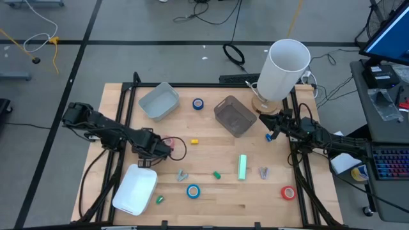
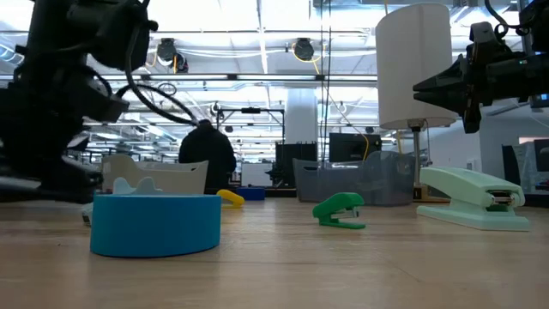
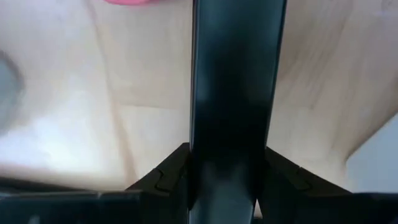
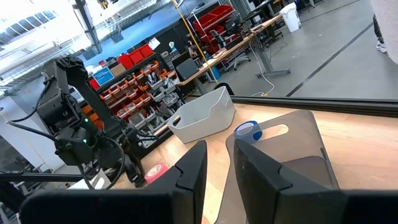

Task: Pick and place Stapler, Stapler remover, tape
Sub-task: Put the black stapler into the black bin

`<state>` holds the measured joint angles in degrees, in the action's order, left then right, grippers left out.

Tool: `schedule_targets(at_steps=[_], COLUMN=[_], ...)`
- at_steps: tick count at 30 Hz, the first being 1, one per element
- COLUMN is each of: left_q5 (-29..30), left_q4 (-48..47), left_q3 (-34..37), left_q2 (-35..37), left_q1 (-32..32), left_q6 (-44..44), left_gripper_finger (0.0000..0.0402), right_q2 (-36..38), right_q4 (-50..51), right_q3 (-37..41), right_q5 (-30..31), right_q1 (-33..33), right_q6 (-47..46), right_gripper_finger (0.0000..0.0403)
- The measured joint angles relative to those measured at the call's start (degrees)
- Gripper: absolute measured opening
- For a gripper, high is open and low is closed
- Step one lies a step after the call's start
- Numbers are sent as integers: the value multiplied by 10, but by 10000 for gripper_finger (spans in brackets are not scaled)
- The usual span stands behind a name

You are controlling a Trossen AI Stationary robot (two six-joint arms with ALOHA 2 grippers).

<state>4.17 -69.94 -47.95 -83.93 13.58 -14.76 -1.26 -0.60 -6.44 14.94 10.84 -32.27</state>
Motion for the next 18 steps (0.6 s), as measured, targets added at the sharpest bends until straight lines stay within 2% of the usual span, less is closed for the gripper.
schedule_targets(at_steps=[10, 15, 18], left_q5=[59, 112, 126], left_q4=[-96, -85, -41], left_q3=[-140, -226, -259], left_q2=[1, 1, 1], left_q1=[-1, -15, -34], left_q6=[68, 69, 69], left_gripper_finger=[137, 137, 137], right_q2=[0, 0, 0], right_q4=[-6, -21, -35], right_q3=[0, 0, 0], right_q5=[0, 0, -2], right_q1=[0, 0, 0], right_q6=[0, 0, -1], right_gripper_finger=[75, 75, 75])
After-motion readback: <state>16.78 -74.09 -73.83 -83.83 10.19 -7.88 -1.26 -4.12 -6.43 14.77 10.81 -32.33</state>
